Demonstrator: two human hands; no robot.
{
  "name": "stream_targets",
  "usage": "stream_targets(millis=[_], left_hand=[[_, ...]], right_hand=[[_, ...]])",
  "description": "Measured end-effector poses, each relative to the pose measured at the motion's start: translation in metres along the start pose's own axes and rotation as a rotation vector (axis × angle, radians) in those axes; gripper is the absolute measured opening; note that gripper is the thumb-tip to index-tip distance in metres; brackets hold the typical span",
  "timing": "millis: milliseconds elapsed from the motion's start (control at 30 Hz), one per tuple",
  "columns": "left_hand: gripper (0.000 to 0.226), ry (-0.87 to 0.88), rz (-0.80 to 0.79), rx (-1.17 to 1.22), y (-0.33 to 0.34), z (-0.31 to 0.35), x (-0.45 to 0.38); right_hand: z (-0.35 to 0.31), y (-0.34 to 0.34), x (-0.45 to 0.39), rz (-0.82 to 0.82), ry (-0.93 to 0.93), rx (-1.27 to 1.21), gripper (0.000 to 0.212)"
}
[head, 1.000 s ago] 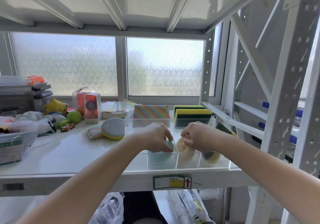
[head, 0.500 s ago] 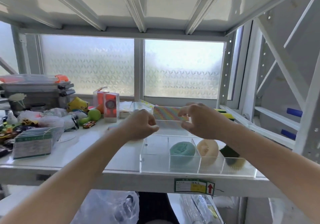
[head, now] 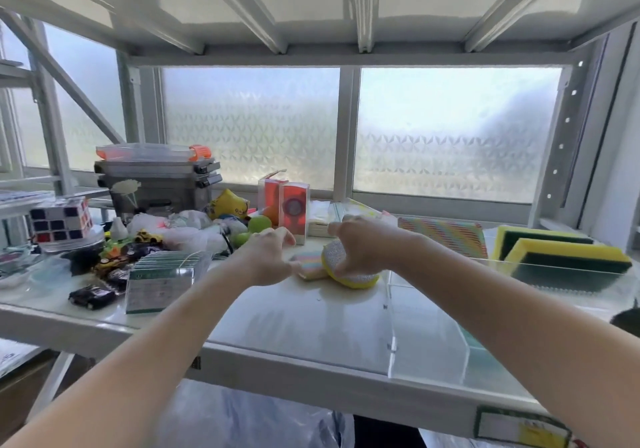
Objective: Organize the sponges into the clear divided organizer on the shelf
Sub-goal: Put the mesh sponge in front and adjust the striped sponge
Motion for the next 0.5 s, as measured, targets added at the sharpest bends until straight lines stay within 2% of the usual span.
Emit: stream_targets(millis=[200, 267, 367, 500], left_hand=[[0.097, -0.004, -0.146, 0.064, 0.017, -0.017, -0.035], [0.103, -0.001, -0.194, 0.107, 0.025, -0.018, -0.046], [0.111, -0.035, -0.255, 0.123, 0.036, -0.022, -0.059], [0.118, -0.079, -0.319, 0.130, 0.049, -0.031, -0.071]], right_hand=[[-0.009, 0.027, -0.039, -0.161, 0.056, 0.096, 0.079], [-0.012, 0.032, -0.048, -0.191, 0.059, 0.135, 0.083], [-0.015, 0.041, -0.059, -0.228, 0.036, 0.190, 0.076], [-0.013, 0.048, -0.065, -0.266, 0.059, 0.164, 0.079]])
Point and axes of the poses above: each hand's wrist, its own x-axis away from the middle knuckle, its own y-axis out of the palm, z = x × y, the point moved 1 cm from there along -x, towards the middle knuckle, and after that the axes turned 15 degrees about y, right-handed, at the moved point
